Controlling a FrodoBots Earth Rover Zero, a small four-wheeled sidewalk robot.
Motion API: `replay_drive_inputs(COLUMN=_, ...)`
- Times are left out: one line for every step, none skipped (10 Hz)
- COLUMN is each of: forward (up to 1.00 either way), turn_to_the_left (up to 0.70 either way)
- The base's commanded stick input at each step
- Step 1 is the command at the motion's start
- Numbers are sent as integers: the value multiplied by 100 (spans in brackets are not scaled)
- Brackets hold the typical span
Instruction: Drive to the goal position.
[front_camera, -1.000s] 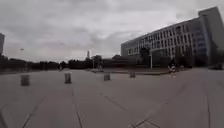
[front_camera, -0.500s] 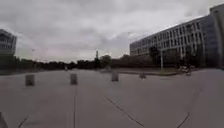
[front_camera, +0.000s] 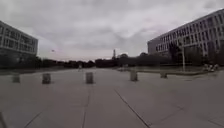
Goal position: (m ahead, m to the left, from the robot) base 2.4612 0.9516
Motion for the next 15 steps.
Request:
replay_drive_inputs(forward=70, turn_to_the_left=-34)
replay_drive_inputs(forward=70, turn_to_the_left=-35)
replay_drive_inputs(forward=70, turn_to_the_left=-35)
replay_drive_inputs(forward=70, turn_to_the_left=-35)
replay_drive_inputs(forward=70, turn_to_the_left=-35)
replay_drive_inputs(forward=70, turn_to_the_left=0)
replay_drive_inputs(forward=70, turn_to_the_left=0)
replay_drive_inputs(forward=70, turn_to_the_left=0)
replay_drive_inputs(forward=70, turn_to_the_left=0)
replay_drive_inputs(forward=70, turn_to_the_left=0)
replay_drive_inputs(forward=70, turn_to_the_left=0)
replay_drive_inputs(forward=70, turn_to_the_left=4)
replay_drive_inputs(forward=70, turn_to_the_left=14)
replay_drive_inputs(forward=70, turn_to_the_left=23)
replay_drive_inputs(forward=70, turn_to_the_left=33)
